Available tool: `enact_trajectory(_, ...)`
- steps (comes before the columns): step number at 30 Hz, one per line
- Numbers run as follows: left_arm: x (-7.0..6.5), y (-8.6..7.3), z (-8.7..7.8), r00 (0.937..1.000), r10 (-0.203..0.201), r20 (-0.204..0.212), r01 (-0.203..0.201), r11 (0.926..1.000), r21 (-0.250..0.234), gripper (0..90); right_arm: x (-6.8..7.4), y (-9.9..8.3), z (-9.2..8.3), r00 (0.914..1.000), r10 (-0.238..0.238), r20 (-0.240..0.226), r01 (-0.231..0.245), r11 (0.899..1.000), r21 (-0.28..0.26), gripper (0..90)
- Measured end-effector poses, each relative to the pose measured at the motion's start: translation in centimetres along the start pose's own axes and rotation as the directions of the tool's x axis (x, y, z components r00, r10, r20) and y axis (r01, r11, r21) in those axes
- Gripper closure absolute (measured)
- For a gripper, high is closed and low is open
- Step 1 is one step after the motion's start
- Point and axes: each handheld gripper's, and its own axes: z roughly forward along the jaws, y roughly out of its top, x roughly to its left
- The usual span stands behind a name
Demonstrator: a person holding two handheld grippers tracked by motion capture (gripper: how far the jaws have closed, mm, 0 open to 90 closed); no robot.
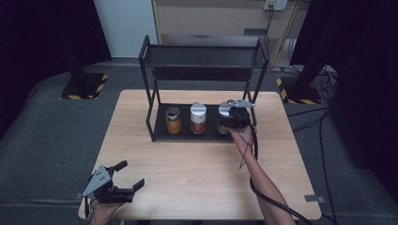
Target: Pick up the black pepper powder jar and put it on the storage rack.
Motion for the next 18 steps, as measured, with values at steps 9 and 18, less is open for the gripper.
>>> enact_trajectory(9, -0.02, 0.03, -0.01, 1.0000, 0.003, -0.001, -0.003, 1.0000, 0.001, 0.0, 0.07, -0.17, 0.14, 1.0000, -0.003, -0.004, 0.003, 1.000, -0.004, 30.8)
enact_trajectory(18, -0.05, 0.04, 0.02, 1.0000, 0.006, -0.001, -0.006, 1.0000, 0.003, 0.0, -0.44, -0.54, 0.10, 0.9997, 0.022, -0.013, -0.022, 1.000, -0.013, 30.6)
